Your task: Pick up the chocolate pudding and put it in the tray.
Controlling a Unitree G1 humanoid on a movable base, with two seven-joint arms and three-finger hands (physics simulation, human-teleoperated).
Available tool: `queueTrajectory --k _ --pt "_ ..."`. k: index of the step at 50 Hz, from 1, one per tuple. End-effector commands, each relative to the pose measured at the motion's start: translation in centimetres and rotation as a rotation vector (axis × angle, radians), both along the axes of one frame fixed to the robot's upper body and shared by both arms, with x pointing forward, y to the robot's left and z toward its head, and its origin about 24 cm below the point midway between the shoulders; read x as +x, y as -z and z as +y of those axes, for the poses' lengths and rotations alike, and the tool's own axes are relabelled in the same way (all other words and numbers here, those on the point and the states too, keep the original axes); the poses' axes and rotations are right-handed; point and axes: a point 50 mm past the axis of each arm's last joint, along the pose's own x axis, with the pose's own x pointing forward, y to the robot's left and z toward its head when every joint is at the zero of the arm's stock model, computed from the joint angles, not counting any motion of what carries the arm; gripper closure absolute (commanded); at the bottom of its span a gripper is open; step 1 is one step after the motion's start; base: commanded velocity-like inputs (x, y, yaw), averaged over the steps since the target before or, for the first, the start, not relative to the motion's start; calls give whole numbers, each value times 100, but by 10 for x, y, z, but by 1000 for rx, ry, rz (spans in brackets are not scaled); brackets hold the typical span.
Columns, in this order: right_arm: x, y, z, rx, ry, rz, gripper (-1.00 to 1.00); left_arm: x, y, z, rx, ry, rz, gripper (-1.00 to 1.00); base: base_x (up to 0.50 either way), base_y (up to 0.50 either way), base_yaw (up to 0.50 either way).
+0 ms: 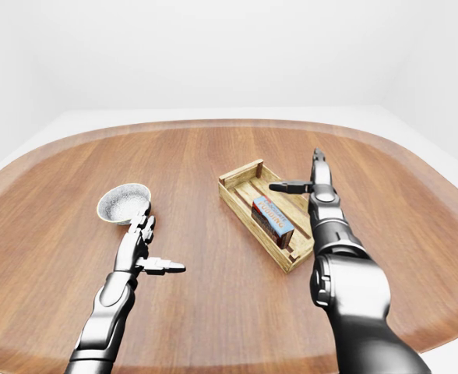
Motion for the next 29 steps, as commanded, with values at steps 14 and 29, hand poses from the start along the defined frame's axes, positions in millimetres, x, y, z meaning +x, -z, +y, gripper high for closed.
queueTrajectory --k 14,29 --pt "23 -111 7 45 -139 -357 -100 -1 -1 1 -17 -4 -3 -100 0 0 0" --pt "-23 -193 32 -51 -271 -773 -100 -4 -1 0 -13 3 -6 -100 0 0 0"
